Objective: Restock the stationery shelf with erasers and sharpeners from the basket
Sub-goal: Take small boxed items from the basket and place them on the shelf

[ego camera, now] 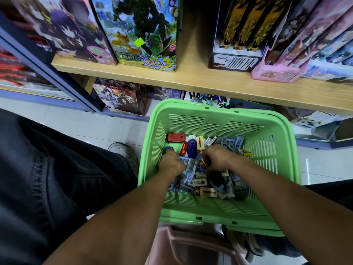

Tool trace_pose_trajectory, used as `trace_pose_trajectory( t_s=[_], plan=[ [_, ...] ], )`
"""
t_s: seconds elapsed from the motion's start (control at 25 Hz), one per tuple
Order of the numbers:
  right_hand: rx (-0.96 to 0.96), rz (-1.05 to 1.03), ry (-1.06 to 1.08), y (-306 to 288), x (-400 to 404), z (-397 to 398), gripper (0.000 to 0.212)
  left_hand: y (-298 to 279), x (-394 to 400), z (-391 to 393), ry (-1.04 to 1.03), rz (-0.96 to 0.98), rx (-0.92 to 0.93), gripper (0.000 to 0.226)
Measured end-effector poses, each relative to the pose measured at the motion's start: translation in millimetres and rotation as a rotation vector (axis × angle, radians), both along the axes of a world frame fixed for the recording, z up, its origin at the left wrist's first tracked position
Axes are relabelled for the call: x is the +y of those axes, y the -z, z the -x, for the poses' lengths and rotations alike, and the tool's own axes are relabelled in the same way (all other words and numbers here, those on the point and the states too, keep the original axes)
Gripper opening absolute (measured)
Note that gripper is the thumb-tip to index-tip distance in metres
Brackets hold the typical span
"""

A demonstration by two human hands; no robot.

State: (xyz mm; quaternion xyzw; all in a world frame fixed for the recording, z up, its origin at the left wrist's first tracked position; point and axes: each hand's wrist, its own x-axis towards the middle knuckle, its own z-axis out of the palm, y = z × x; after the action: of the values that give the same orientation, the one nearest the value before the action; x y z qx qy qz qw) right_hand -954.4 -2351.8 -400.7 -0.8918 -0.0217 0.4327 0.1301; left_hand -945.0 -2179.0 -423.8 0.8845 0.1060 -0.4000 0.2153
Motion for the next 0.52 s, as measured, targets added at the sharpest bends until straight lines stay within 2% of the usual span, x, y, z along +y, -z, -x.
trace_pose_trajectory(
  t_s=[0.08, 0.16, 0.24, 0.32, 0.36, 0.44, 0.48, 0.52],
  plan=[
    [0.061, -0.056, 0.139, -9, 2, -17, 0.024, -5, -2, -4, -0.062, 0.029, -0.065, 0.043],
    [0.083, -0.213, 0.456, -13, 2, -29, 0.02, -6, -2, -12, -0.183, 0.108, -0.123, 0.038],
    [0.028, -0.396, 0.835, -10, 7, -35, 0.014, -1, -3, -21, -0.459, 0.219, -0.117, 0.028],
    [-0.026, -0.52, 1.11, -4, 23, -36, 0.01, -2, -4, -25, -0.804, 0.383, -0.068, 0.033],
    [-0.038, -0.601, 1.221, -1, 31, -36, 0.012, -2, -6, -21, -0.905, 0.432, -0.036, 0.035],
    [-0.04, -0.713, 1.34, 9, 46, -37, 0.017, -2, -6, -13, -0.87, 0.401, -0.019, 0.031],
    [-0.049, -0.683, 1.276, 14, 51, -35, 0.017, -1, -3, -8, -0.755, 0.29, -0.029, 0.03],
    [-0.086, -0.544, 1.08, 21, 52, -33, 0.016, -1, 0, -3, -0.596, 0.147, -0.047, 0.029]
  ],
)
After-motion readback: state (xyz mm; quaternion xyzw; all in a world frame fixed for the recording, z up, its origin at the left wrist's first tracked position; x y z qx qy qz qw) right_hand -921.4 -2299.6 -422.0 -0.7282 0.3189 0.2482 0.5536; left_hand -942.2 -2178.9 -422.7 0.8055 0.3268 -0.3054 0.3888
